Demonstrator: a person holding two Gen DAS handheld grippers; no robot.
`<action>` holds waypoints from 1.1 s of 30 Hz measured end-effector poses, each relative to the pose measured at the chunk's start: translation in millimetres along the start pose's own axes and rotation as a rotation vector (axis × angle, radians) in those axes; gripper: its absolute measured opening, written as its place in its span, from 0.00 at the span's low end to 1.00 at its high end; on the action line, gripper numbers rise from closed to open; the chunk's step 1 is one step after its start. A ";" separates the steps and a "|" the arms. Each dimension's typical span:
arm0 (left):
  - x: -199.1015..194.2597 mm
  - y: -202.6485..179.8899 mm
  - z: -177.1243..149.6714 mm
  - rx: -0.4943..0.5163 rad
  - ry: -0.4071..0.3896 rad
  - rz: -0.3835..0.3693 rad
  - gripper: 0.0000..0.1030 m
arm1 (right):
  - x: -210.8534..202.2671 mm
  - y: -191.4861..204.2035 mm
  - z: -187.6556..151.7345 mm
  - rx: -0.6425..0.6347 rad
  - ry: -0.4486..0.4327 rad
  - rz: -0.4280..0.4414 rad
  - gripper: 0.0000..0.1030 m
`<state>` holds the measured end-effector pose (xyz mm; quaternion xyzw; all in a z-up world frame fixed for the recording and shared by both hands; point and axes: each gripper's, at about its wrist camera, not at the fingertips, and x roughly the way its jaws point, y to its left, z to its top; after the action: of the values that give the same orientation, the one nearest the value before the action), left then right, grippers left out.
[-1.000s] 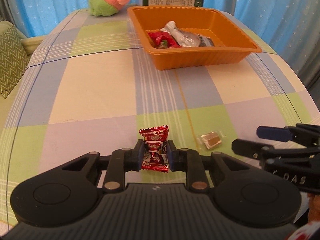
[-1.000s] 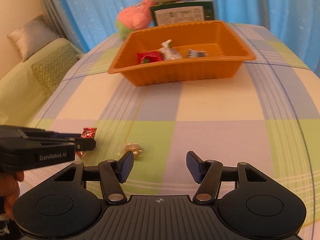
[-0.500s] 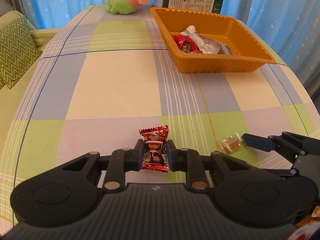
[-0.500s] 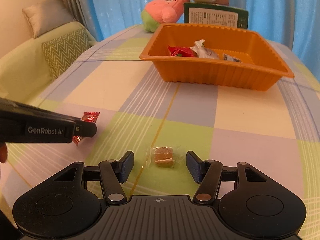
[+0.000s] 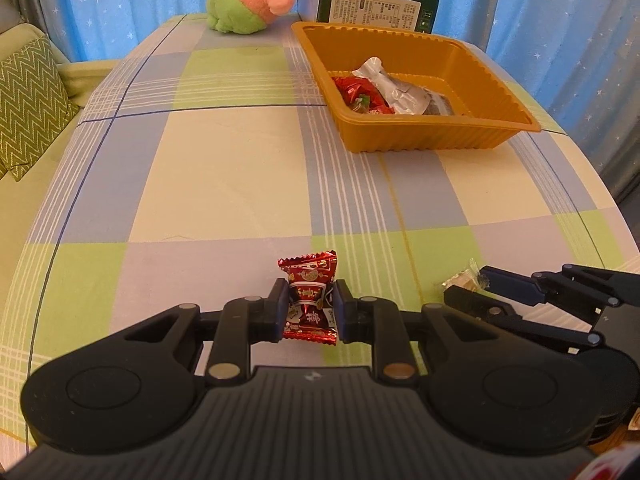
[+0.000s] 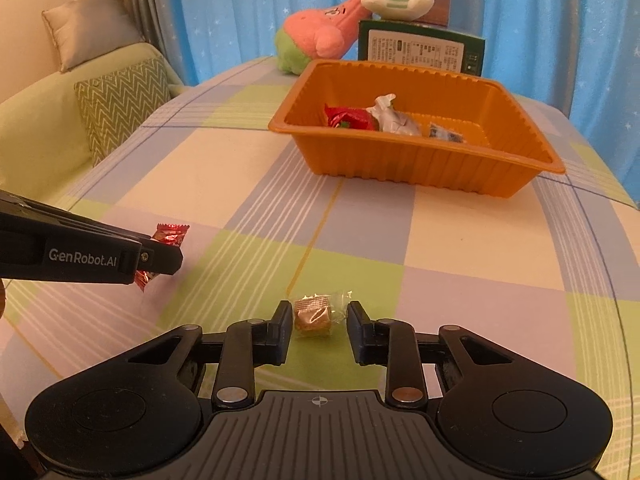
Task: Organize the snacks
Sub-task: 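Grasp the red-wrapped candy with the left tool while the right tool grasps the clear packet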
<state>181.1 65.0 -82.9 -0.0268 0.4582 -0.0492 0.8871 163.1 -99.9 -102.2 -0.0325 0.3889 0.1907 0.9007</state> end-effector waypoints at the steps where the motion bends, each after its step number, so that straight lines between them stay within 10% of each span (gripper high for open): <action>1: -2.1 -1.7 0.5 0.003 -0.003 -0.001 0.20 | -3.3 -1.2 1.2 0.003 -0.001 -0.001 0.01; 15: -23.3 -12.0 2.9 0.010 -0.031 -0.006 0.20 | -20.2 -5.6 0.5 0.052 -0.001 0.025 0.06; 17: -21.7 -9.2 3.8 0.010 -0.030 -0.004 0.20 | -14.7 -1.1 -0.3 0.068 0.006 0.034 0.39; 19: -19.0 -5.1 4.9 0.005 -0.027 -0.002 0.20 | -9.6 3.7 -1.1 0.076 0.004 0.051 0.51; 27: -8.3 7.1 5.3 -0.007 -0.013 0.006 0.20 | 14.1 14.2 -2.4 0.102 0.033 0.021 0.50; 29: -6.8 7.7 4.9 -0.007 -0.010 0.005 0.20 | 14.8 17.8 -3.2 0.062 0.024 -0.007 0.21; 33: -8.3 4.9 4.0 -0.005 -0.009 0.005 0.20 | 10.9 15.8 -4.5 0.037 0.029 -0.013 0.20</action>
<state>179.9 70.8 -74.3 -0.0282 0.4543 -0.0459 0.8892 161.0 -82.7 -111.6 -0.0211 0.4050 0.1770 0.8967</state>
